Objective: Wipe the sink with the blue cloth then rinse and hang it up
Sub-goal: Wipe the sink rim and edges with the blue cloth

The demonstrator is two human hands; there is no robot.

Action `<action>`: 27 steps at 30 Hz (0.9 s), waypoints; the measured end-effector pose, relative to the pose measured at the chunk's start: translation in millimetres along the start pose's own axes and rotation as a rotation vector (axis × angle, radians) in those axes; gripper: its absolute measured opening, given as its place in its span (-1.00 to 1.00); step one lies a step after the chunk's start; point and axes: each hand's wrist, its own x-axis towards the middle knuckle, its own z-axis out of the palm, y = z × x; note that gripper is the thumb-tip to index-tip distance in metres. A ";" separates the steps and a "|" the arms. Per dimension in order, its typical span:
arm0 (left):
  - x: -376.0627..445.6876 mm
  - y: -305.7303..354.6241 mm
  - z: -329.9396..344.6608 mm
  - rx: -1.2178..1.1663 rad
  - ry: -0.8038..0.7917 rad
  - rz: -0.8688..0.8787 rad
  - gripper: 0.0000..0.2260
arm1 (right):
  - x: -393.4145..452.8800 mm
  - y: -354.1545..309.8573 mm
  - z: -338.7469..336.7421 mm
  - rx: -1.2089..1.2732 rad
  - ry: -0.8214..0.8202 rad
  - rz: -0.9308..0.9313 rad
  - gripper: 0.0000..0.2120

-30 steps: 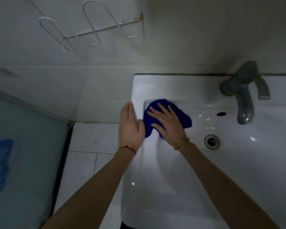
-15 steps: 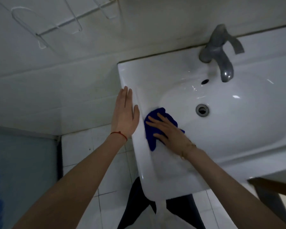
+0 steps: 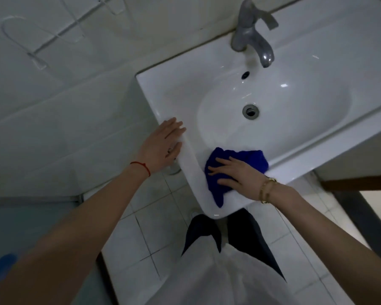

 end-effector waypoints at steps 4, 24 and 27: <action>-12.9 10.2 3.1 -0.001 -0.066 0.074 -0.59 | -33.1 -24.6 7.5 0.036 0.093 0.046 -0.64; -17.3 22.2 -19.7 -0.003 -0.190 0.127 -0.55 | -40.9 -107.2 113.9 -0.282 0.604 0.583 -0.22; -11.8 3.1 -22.3 0.035 -0.184 0.268 -0.61 | -29.6 -110.1 117.9 -0.297 0.690 0.580 -0.31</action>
